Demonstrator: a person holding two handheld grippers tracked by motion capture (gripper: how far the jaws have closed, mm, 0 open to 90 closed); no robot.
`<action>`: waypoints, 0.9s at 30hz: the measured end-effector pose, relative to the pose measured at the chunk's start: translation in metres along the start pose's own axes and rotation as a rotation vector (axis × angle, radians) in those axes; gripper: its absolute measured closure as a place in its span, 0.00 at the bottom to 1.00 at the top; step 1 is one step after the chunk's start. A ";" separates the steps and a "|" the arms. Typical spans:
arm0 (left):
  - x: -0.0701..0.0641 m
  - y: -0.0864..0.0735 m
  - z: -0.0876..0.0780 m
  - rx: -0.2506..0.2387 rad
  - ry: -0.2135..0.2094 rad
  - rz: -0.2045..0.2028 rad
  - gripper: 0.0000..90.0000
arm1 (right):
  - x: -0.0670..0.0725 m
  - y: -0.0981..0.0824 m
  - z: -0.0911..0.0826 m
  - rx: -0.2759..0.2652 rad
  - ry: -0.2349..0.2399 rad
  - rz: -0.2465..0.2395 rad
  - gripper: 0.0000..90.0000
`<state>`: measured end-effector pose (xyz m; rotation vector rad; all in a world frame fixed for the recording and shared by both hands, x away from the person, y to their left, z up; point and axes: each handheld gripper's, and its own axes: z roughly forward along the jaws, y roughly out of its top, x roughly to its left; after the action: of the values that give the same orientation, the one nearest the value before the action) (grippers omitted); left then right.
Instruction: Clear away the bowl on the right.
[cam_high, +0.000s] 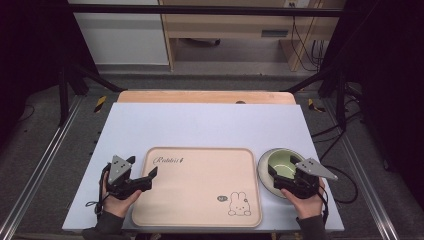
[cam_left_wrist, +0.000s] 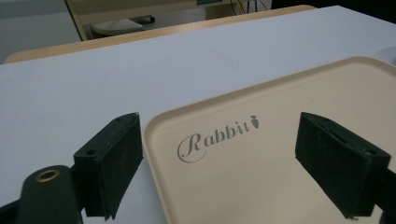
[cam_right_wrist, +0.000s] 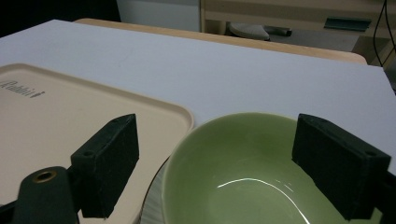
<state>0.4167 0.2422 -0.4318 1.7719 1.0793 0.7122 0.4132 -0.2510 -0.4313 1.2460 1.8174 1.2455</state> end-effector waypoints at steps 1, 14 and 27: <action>0.000 0.000 0.000 0.000 0.000 0.001 0.16 | -0.001 0.000 0.000 -0.001 -0.003 -0.001 0.16; 0.000 0.000 0.000 0.000 -0.002 0.000 0.16 | -0.012 0.001 -0.004 -0.003 -0.036 0.010 0.17; -0.001 0.000 0.000 -0.004 -0.004 -0.004 0.16 | -0.029 -0.003 -0.005 0.041 -0.107 0.041 0.21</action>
<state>0.4165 0.2414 -0.4317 1.7665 1.0780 0.7074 0.4186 -0.2799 -0.4326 1.3525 1.7566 1.1456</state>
